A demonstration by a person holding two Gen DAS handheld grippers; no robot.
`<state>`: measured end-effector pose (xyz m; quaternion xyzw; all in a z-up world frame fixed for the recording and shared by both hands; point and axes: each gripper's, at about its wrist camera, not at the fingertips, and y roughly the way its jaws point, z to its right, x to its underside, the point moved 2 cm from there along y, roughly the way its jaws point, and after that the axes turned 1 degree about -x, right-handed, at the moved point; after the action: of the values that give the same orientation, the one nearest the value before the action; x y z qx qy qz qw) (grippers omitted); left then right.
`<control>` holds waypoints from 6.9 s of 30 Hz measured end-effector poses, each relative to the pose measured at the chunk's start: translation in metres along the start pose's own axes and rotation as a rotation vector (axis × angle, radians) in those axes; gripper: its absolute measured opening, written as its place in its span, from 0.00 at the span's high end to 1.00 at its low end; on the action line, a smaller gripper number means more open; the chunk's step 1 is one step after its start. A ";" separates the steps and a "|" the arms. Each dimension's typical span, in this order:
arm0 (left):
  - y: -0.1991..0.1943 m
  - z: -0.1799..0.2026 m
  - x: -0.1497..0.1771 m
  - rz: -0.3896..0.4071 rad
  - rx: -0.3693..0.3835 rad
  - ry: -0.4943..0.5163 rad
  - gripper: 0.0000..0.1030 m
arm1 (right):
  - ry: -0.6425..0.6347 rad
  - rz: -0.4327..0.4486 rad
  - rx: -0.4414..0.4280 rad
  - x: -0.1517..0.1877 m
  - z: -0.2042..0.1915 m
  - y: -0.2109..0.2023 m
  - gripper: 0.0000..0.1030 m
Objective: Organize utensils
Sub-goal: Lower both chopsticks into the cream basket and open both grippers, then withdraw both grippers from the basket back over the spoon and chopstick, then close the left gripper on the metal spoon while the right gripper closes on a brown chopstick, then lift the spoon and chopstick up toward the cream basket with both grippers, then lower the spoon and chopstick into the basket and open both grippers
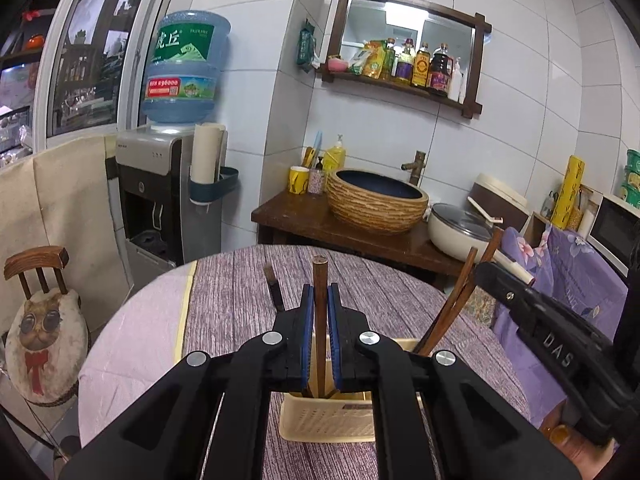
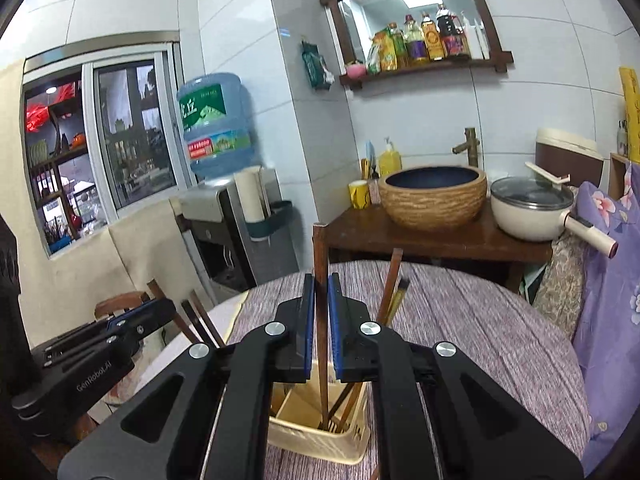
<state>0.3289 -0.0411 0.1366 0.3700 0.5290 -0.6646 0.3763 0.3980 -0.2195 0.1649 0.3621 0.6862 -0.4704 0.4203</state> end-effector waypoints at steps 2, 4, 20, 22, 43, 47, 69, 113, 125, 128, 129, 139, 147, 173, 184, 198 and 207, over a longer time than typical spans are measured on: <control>0.005 0.000 0.006 -0.020 0.003 0.002 0.92 | 0.001 -0.022 0.002 0.009 0.001 0.005 0.92; 0.006 -0.001 0.011 -0.027 0.004 -0.003 0.92 | -0.009 -0.032 0.002 0.016 0.001 0.008 0.92; -0.054 -0.028 0.065 0.055 -0.066 -0.041 0.05 | -0.093 0.011 0.107 0.076 0.000 -0.060 0.06; -0.055 -0.032 0.080 0.025 -0.088 -0.041 0.05 | -0.073 -0.043 0.141 0.096 0.009 -0.061 0.06; -0.032 -0.041 0.162 -0.159 -0.149 0.062 0.05 | -0.013 -0.310 0.269 0.204 0.037 -0.038 0.06; -0.032 -0.043 0.164 -0.176 -0.174 0.070 0.05 | 0.064 -0.336 0.257 0.202 0.046 -0.037 0.06; -0.031 -0.052 0.178 -0.244 -0.202 0.069 0.05 | 0.066 -0.554 0.315 0.216 0.030 0.044 0.56; 0.046 0.053 0.212 -0.471 -0.077 0.208 0.53 | 0.065 -0.520 0.242 0.216 0.071 0.020 0.92; 0.049 0.054 0.208 -0.469 -0.072 0.192 0.54 | 0.062 -0.524 0.239 0.216 0.072 0.021 0.92; 0.047 0.050 0.205 -0.459 -0.072 0.180 0.54 | 0.061 -0.524 0.239 0.216 0.071 0.022 0.92; 0.047 0.049 0.204 -0.456 -0.070 0.174 0.54 | 0.059 -0.525 0.241 0.215 0.071 0.022 0.92; 0.032 0.036 0.181 -0.380 -0.047 0.120 0.54 | 0.087 -0.516 0.219 0.214 0.076 0.021 0.92; 0.014 0.022 0.154 -0.309 -0.010 0.071 0.55 | 0.132 -0.421 0.135 0.190 0.072 0.000 0.92; -0.027 -0.003 0.112 -0.176 0.037 0.031 0.55 | 0.072 -0.180 -0.068 0.106 0.020 -0.078 0.93; -0.031 -0.004 0.106 -0.166 0.046 0.036 0.55 | 0.064 -0.178 -0.104 0.097 0.013 -0.082 0.93; -0.039 -0.003 0.073 -0.129 0.095 0.031 0.55 | 0.033 -0.135 -0.164 0.063 -0.002 -0.088 0.93; -0.056 0.004 -0.020 0.043 0.084 0.020 0.55 | -0.013 0.036 -0.136 -0.032 -0.018 -0.100 0.93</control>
<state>0.2870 -0.0338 0.1787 0.4035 0.4963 -0.6743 0.3690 0.3170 -0.2354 0.2318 0.3417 0.7073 -0.4174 0.4569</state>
